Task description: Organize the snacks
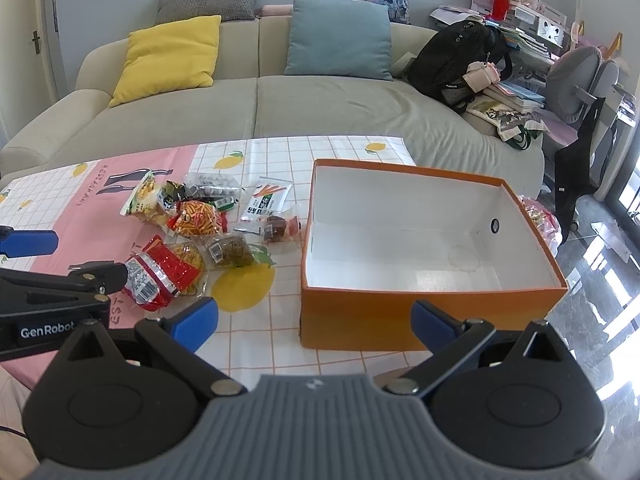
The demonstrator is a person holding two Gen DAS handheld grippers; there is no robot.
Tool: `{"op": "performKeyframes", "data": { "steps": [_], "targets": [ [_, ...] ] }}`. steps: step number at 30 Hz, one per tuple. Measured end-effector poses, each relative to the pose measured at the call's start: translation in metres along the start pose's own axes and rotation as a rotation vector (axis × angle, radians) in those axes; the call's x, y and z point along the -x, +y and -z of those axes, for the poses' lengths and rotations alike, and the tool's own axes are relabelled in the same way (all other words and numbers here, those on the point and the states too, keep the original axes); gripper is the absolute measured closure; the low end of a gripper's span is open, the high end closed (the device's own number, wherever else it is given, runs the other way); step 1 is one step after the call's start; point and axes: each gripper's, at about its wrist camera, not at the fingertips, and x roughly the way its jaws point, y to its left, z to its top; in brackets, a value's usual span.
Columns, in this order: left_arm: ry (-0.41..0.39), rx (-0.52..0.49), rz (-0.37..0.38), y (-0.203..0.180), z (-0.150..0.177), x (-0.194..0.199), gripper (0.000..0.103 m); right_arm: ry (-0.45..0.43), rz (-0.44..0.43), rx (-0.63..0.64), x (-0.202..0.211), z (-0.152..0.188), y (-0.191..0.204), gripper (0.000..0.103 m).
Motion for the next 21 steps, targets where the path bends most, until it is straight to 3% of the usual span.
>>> {"op": "performKeyframes", "data": {
  "steps": [21],
  "targets": [
    [0.009,0.002,0.008,-0.0032,0.0013,-0.0005,0.014,0.004,-0.001,0.006,0.0011,-0.0013,-0.0005,0.003]
  ]
}}
